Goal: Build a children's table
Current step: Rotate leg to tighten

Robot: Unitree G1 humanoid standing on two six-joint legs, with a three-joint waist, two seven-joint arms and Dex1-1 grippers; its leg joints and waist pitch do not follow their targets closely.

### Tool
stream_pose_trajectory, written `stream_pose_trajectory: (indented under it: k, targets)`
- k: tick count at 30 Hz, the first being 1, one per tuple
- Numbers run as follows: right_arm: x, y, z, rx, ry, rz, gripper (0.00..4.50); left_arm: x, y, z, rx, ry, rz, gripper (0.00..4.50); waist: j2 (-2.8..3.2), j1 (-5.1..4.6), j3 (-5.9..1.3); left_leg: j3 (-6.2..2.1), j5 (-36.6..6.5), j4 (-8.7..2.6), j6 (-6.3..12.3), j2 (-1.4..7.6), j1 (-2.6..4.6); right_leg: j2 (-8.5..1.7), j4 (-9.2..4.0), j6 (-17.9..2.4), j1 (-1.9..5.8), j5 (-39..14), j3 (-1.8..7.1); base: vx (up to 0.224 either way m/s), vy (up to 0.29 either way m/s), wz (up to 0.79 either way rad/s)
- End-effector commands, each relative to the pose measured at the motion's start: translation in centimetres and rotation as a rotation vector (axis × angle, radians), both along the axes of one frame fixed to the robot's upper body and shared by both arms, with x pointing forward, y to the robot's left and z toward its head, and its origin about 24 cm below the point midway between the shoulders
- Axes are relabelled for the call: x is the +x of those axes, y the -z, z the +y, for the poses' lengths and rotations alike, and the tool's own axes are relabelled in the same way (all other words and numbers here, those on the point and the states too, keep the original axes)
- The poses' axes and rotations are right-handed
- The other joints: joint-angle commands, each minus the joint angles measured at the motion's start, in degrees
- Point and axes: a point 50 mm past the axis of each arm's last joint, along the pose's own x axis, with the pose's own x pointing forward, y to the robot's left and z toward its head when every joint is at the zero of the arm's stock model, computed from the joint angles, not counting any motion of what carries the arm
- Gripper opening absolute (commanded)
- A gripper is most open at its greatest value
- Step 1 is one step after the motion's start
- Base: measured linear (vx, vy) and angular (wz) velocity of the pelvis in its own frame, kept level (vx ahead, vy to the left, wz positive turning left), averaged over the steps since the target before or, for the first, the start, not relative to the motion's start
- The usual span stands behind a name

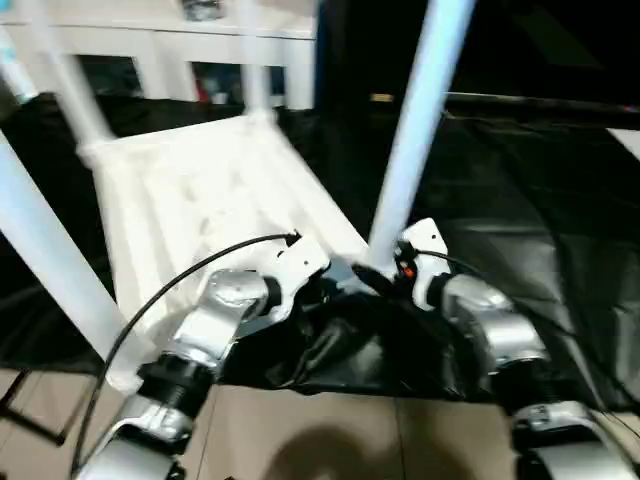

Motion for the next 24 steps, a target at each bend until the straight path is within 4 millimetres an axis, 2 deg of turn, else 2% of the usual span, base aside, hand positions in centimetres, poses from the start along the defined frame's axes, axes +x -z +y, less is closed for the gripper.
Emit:
stream_pose_trajectory:
  k: [1, 4, 6, 7, 12, 20, 24]
  targets:
    - [-1.1, 0.3, 1.0, 0.002, -0.173, 0.031, 3.68, -0.8, -1.5, -2.0, -0.075, 0.177, -0.036, 0.00, -0.10, 0.00, -3.23, -0.13, -14.4, -3.92, 2.50, 1.83, 1.06, -3.28, -4.44, -12.5, 2.37, -11.6, 1.54, 0.000, 0.000, 0.00]
    - [-1.8, 0.4, 0.2, -0.025, -0.273, 0.054, 3.36, -1.1, -1.5, -1.4, -0.056, 0.221, -0.016, 0.00, -0.19, 0.20, -3.19, -0.17, -14.5, -3.97, 2.64, 1.88, 1.04, -3.35, -4.43, -12.6, 2.51, -11.5, 1.52, 0.000, 0.000, 0.00]
    - [-2.0, 0.4, 0.0, -0.032, -0.289, 0.061, 3.33, -1.1, -1.5, -1.3, -0.053, 0.227, -0.013, 0.00, -0.23, 0.27, -3.22, -0.11, -14.2, -3.90, 2.68, 1.91, 1.09, -3.36, -4.34, -13.0, 2.47, -10.7, 1.52, 0.000, 0.000, 0.00]
    - [-2.3, 0.4, -0.3, -0.039, -0.331, 0.083, 3.14, -1.2, -1.5, -1.1, -0.049, 0.250, -0.002, 0.00, -0.37, 0.32, -3.26, -0.07, -13.8, -3.83, 2.82, 1.82, 1.08, -3.35, -4.29, -13.2, 2.56, -10.5, 1.49, 0.000, 0.000, 0.00]
    - [-2.8, 0.2, -0.8, -0.045, -0.406, 0.108, 2.73, -1.4, -1.6, -0.6, -0.041, 0.291, 0.024, 0.00, -0.33, 0.65, -3.23, -0.03, -13.0, -3.80, 3.15, 1.93, 1.10, -3.38, -4.22, -13.4, 2.55, -10.1, 1.48, 0.000, 0.000, 0.00]
    - [-3.6, 0.6, -0.6, -0.063, -0.468, 0.128, 2.62, -1.6, -1.6, -0.3, -0.030, 0.316, 0.043, 0.00, -0.32, 0.91, -3.17, -0.06, -14.3, -3.89, 2.30, 1.95, 1.30, -3.40, -4.40, -12.9, 2.40, -12.6, 1.52, 0.000, 0.000, 0.00]
    - [-3.7, 0.7, -0.1, -0.031, -0.449, 0.122, 2.62, -1.3, -1.5, -0.3, -0.033, 0.279, 0.033, 0.00, -0.30, 0.94, -3.25, -0.08, -13.6, -3.85, 2.34, 1.90, 1.21, -3.36, -4.30, -12.8, 2.48, -11.7, 1.51, 0.000, 0.000, 0.00]
